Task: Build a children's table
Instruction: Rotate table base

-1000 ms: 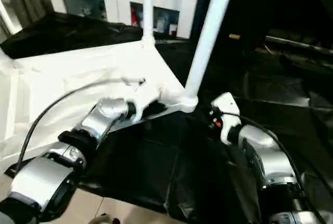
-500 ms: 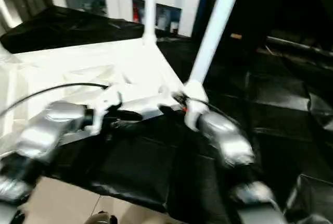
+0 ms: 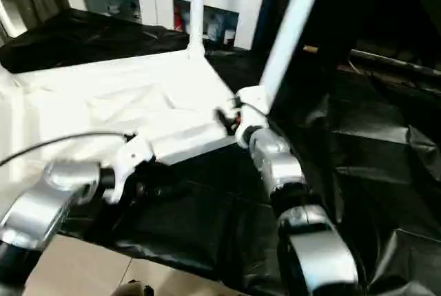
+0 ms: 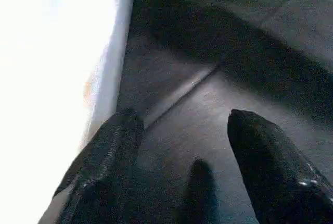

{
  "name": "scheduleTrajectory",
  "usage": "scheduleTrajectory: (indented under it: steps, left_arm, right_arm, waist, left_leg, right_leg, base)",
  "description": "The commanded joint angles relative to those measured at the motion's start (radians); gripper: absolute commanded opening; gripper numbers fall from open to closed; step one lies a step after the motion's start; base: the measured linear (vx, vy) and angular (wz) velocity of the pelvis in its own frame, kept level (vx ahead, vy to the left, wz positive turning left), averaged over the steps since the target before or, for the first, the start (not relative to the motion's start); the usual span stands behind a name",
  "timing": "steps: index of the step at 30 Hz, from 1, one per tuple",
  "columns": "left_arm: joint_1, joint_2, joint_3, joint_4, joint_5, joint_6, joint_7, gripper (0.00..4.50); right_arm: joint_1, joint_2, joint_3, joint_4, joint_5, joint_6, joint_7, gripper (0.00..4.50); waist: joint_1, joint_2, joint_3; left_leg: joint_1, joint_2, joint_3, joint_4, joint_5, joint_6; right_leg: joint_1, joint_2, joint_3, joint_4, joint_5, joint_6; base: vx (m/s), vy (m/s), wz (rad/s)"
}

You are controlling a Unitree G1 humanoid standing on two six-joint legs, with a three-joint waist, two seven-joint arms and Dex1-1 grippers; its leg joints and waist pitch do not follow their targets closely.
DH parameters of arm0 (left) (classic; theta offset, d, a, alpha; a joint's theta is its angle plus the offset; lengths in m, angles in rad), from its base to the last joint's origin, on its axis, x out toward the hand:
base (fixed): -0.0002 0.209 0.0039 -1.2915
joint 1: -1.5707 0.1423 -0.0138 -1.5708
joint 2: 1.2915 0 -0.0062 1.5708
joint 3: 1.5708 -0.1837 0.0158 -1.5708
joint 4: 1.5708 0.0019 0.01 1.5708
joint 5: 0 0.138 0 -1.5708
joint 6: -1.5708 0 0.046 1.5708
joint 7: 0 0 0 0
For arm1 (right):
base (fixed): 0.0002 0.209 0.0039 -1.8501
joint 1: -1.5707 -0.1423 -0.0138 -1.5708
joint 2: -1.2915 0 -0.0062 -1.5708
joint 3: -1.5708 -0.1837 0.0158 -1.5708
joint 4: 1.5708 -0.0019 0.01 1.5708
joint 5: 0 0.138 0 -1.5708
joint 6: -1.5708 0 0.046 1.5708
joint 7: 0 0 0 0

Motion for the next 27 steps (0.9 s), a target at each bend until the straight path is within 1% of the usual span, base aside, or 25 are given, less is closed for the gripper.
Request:
scheduleTrajectory:
  steps: [1, 2, 3, 4, 5, 6, 8, 10, 11, 13, 14, 16, 17, 18, 19, 20, 21, 23, 25, 27]
  left_arm:
    - [0.004, 0.005, 0.021, 0.011, 0.056, -0.007, 0.057, 3.48]
    - [0.011, 0.004, 0.025, 0.015, 0.071, -0.004, 0.077, 3.6]
    - [0.016, 0.005, 0.026, 0.015, 0.077, -0.002, 0.092, 3.72]
    - [0.021, 0.008, 0.024, 0.014, 0.081, 0.0, 0.106, 3.72]
    - [0.023, 0.01, 0.022, 0.013, 0.084, 0.0, 0.113, 3.81]
    - [0.03, 0.015, 0.016, 0.008, 0.085, 0.004, 0.131, 3.86]
    - [0.036, 0.018, 0.012, 0.004, 0.085, 0.003, 0.145, 4.08]
    - [0.042, 0.021, 0.008, 0.002, 0.087, -0.001, 0.154, 4.2]
    - [0.045, 0.023, 0.006, 0.004, 0.091, -0.008, 0.157, 4.36]
    - [0.049, 0.023, 0.007, 0.008, 0.101, -0.02, 0.166, 4.36]
    - [0.051, 0.024, 0.007, 0.01, 0.104, -0.025, 0.169, 4.44]
    - [0.059, 0.022, 0.01, 0.011, 0.106, -0.045, 0.185, 4.44]
    - [0.072, 0.022, 0.013, -0.001, 0.096, -0.076, 0.181, 4.44]
    - [0.076, 0.023, 0.012, -0.005, 0.092, -0.086, 0.179, 4.44]
    - [0.084, 0.022, 0.016, -0.015, 0.081, -0.102, 0.176, 4.44]
    - [0.099, 0.021, 0.024, -0.032, 0.066, -0.124, 0.172, 4.44]
    - [0.108, 0.024, 0.028, -0.041, 0.061, -0.131, 0.171, 4.44]
    - [0.122, 0.032, 0.035, -0.051, 0.057, -0.136, 0.17, 4.44]
    - [0.128, 0.037, 0.04, -0.054, 0.057, -0.14, 0.17, 4.44]
    - [0.163, 0.061, 0.068, -0.065, 0.048, -0.165, 0.171, 4.44]
  right_arm:
    - [-0.016, -0.027, -0.053, 0.043, 0.005, -0.021, -0.05, 3.06]
    - [-0.024, -0.029, -0.07, 0.064, 0.005, -0.033, -0.071, 3.06]
    - [-0.029, -0.033, -0.079, 0.076, 0.005, -0.04, -0.084, 3.06]
    - [-0.034, -0.037, -0.083, 0.087, 0.006, -0.049, -0.094, 3.06]
    - [-0.036, -0.04, -0.087, 0.093, 0.008, -0.052, -0.099, 3.06]
    - [-0.045, -0.05, -0.098, 0.116, 0.013, -0.063, -0.113, 3.06]
    - [-0.054, -0.06, -0.106, 0.137, 0.015, -0.073, -0.127, 3.06]
    - [-0.062, -0.073, -0.114, 0.157, 0.015, -0.082, -0.138, 3.06]
    - [-0.066, -0.08, -0.117, 0.166, 0.014, -0.086, -0.143, 3.06]
    - [-0.073, -0.09, -0.122, 0.179, 0.014, -0.093, -0.145, 3.06]
    - [-0.076, -0.096, -0.126, 0.186, 0.013, -0.096, -0.147, 3.06]
    - [-0.086, -0.115, -0.14, 0.21, 0.011, -0.107, -0.151, 3.06]
    - [-0.09, -0.131, -0.149, 0.22, 0.013, -0.111, -0.156, 3.06]
    - [-0.092, -0.135, -0.152, 0.225, 0.013, -0.114, -0.157, 3.06]
    - [-0.094, -0.143, -0.155, 0.231, 0.013, -0.116, -0.158, 3.06]
    - [-0.097, -0.156, -0.16, 0.241, 0.012, -0.121, -0.161, 3.06]
    - [-0.098, -0.164, -0.163, 0.247, 0.013, -0.123, -0.161, 3.06]
    - [-0.1, -0.177, -0.168, 0.254, 0.013, -0.126, -0.162, 3.06]
    - [-0.1, -0.182, -0.171, 0.257, 0.014, -0.127, -0.164, 3.06]
    - [-0.102, -0.202, -0.183, 0.272, 0.011, -0.136, -0.163, 3.06]
  waist:
    - [-0.008, 0.014, -0.071]
    - [-0.01, 0.011, -0.071]
    - [-0.01, 0.012, -0.07]
    - [-0.008, 0.011, -0.068]
    - [-0.007, 0.011, -0.068]
    - [-0.007, 0.011, -0.068]
    - [-0.003, 0.013, -0.069]
    - [-0.003, 0.012, -0.069]
    - [-0.002, 0.012, -0.069]
    - [0.0, 0.011, -0.069]
    - [0.0, 0.011, -0.069]
    - [0.001, 0.009, -0.072]
    - [0.001, 0.008, -0.072]
    - [0.001, 0.007, -0.071]
    - [0.002, 0.006, -0.073]
    - [0.0, 0.006, -0.074]
    - [-0.004, 0.003, -0.075]
    - [-0.006, 0.003, -0.075]
    - [-0.011, 0.001, -0.075]
    - [-0.016, 0.005, -0.074]
  left_leg:
    - [0.028, 0.052, -0.025, -0.08, -0.202, -0.048]
    - [0.028, 0.052, -0.026, -0.079, -0.219, -0.052]
    - [0.029, 0.051, -0.025, -0.08, -0.229, -0.053]
    - [0.032, 0.051, -0.024, -0.079, -0.251, -0.053]
    - [0.032, 0.052, -0.025, -0.079, -0.263, -0.055]
    - [0.033, 0.052, -0.025, -0.079, -0.267, -0.056]
    - [0.038, 0.052, -0.024, -0.078, -0.277, -0.059]
    - [0.036, 0.051, -0.024, -0.078, -0.282, -0.059]
    - [0.035, 0.05, -0.024, -0.078, -0.286, -0.059]
    - [0.032, 0.05, -0.025, -0.078, -0.289, -0.058]
    - [0.031, 0.05, -0.026, -0.078, -0.287, -0.058]
    - [0.025, 0.049, -0.027, -0.076, -0.267, -0.053]
    - [0.025, 0.049, -0.027, -0.075, -0.261, -0.05]
    - [0.025, 0.048, -0.026, -0.074, -0.258, -0.05]
    - [0.023, 0.047, -0.025, -0.073, -0.246, -0.046]
    - [0.018, 0.046, -0.026, -0.072, -0.233, -0.043]
    - [0.016, 0.046, -0.026, -0.071, -0.227, -0.038]
    - [0.017, 0.045, -0.025, -0.068, -0.223, -0.028]
    - [0.015, 0.044, -0.025, -0.068, -0.22, -0.022]
    - [0.015, 0.045, -0.025, -0.067, -0.23, -0.021]
  right_leg:
    - [0.044, -0.067, 0.064, -0.057, -0.117, -0.167]
    - [0.044, -0.069, 0.064, -0.059, -0.139, -0.162]
    - [0.042, -0.069, 0.064, -0.06, -0.154, -0.16]
    - [0.037, -0.07, 0.066, -0.065, -0.189, -0.154]
    - [0.035, -0.07, 0.066, -0.068, -0.214, -0.148]
    - [0.035, -0.07, 0.065, -0.068, -0.221, -0.145]
    - [0.029, -0.067, 0.064, -0.068, -0.224, -0.143]
    - [0.029, -0.065, 0.064, -0.068, -0.219, -0.146]
    - [0.029, -0.065, 0.064, -0.068, -0.223, -0.143]
    - [0.031, -0.066, 0.063, -0.068, -0.227, -0.138]
    - [0.032, -0.067, 0.063, -0.067, -0.227, -0.136]
    - [0.037, -0.068, 0.062, -0.065, -0.212, -0.134]
    - [0.037, -0.068, 0.062, -0.064, -0.207, -0.136]
    - [0.036, -0.067, 0.062, -0.064, -0.204, -0.136]
    - [0.039, -0.066, 0.061, -0.062, -0.19, -0.137]
    - [0.043, -0.065, 0.06, -0.058, -0.173, -0.139]
    - [0.043, -0.064, 0.059, -0.057, -0.16, -0.142]
    - [0.042, -0.063, 0.059, -0.056, -0.15, -0.151]
    - [0.043, -0.063, 0.059, -0.056, -0.15, -0.155]
    - [0.043, -0.063, 0.059, -0.058, -0.164, -0.158]
  base:
    - [0.0, 0.0, 0.0]
    - [0.0, 0.0, 0.0]
    - [0.0, 0.0, 0.0]
    - [0.0, 0.0, 0.0]
    - [0.0, 0.0, 0.0]
    - [0.0, 0.0, 0.0]
    - [0.0, 0.0, 0.0]
    - [0.0, 0.0, 0.0]
    - [0.0, 0.0, 0.0]
    - [0.0, 0.0, 0.0]
    - [0.0, 0.0, 0.0]
    - [0.0, 0.0, 0.0]
    - [0.0, 0.0, 0.0]
    - [0.0, 0.0, 0.0]
    - [0.0, 0.0, 0.0]
    - [0.0, 0.0, 0.0]
    - [0.0, 0.0, 0.0]
    - [0.0, 0.0, 0.0]
    - [0.0, 0.0, 0.0]
    - [0.0, 0.0, 0.0]
